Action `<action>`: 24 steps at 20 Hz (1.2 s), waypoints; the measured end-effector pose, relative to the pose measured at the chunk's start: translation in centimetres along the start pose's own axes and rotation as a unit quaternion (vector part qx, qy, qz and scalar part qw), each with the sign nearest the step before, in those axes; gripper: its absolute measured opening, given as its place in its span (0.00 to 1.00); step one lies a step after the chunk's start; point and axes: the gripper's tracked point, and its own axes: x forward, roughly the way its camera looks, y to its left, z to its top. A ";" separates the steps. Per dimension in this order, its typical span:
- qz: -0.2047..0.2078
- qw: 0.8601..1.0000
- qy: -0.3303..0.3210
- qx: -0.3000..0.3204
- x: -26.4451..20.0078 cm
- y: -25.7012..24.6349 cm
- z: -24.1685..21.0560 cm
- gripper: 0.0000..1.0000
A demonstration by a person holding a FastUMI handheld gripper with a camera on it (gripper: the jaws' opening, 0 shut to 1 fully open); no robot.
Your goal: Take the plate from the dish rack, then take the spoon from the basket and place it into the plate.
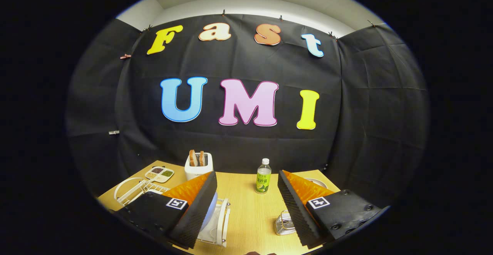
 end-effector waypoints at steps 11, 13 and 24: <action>0.017 0.978 0.174 -0.114 7.2 5.8 -7.7 0.98; 0.016 0.972 0.206 -0.114 7.9 6.2 -9.4 0.98; 0.012 0.935 0.353 -0.041 8.2 8.1 -17.4 0.67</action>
